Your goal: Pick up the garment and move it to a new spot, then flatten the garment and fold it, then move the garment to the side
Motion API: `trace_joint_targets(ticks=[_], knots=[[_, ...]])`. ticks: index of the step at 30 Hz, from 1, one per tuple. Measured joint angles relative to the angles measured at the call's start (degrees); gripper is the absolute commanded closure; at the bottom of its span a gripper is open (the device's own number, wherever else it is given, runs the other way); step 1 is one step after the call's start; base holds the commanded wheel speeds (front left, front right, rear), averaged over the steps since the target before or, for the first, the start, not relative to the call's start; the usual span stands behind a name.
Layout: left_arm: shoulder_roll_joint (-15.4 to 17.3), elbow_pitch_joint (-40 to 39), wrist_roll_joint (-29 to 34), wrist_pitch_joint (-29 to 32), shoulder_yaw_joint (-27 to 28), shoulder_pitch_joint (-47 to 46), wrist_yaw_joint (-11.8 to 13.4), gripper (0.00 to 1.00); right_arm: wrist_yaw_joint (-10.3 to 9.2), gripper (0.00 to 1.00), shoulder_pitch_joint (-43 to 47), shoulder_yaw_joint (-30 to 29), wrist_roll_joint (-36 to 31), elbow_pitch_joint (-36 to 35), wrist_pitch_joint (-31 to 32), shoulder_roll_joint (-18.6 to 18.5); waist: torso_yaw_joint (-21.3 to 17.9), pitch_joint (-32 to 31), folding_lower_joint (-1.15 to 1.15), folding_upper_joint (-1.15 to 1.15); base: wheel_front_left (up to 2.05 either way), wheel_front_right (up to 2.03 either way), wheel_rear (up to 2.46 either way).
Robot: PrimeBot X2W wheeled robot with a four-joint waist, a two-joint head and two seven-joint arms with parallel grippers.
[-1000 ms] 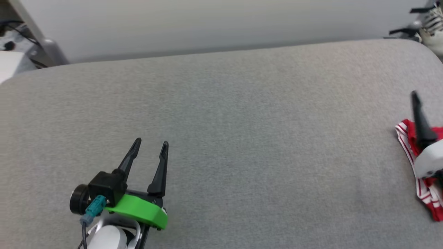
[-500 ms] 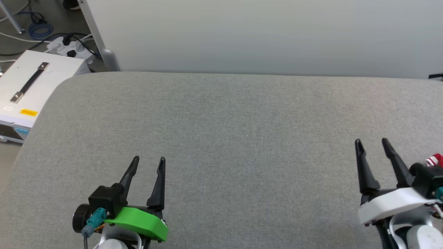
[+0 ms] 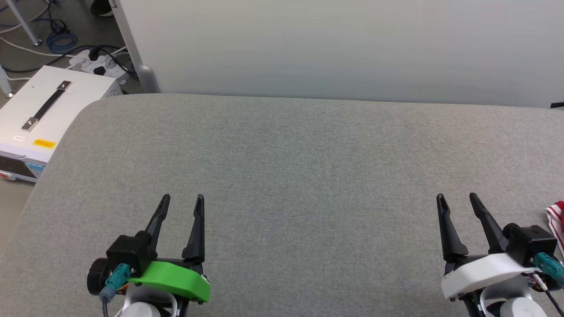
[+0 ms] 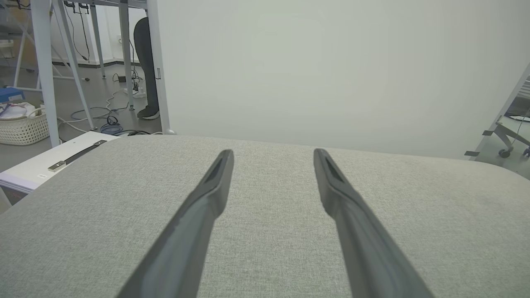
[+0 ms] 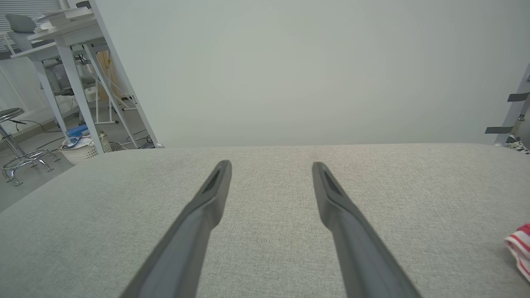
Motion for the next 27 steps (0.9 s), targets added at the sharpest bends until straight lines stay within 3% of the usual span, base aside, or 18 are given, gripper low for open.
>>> trace_joint_targets(ticks=[17,18,27], knots=[[-2.0,-0.5,2.5,0.0,2.1,0.9,-1.7,0.0,0.0,0.0,0.0,0.8,0.2,1.0,0.3,0.1,-0.7,-0.1,0.0,0.0,0.0,0.0,0.0],[-2.0,-0.7,2.6,0.0,2.3,0.9,-1.7,1.0,0.01,1.0,0.0,1.0,0.1,1.1,0.5,0.0,-0.7,0.0,0.0,0.0,0.0,0.0,0.0],[-2.0,-0.7,2.6,0.6,2.3,0.8,-1.6,1.0,0.01,1.0,0.0,0.9,-0.1,1.0,0.8,0.1,-0.9,0.0,0.0,0.0,0.0,0.0,0.0]])
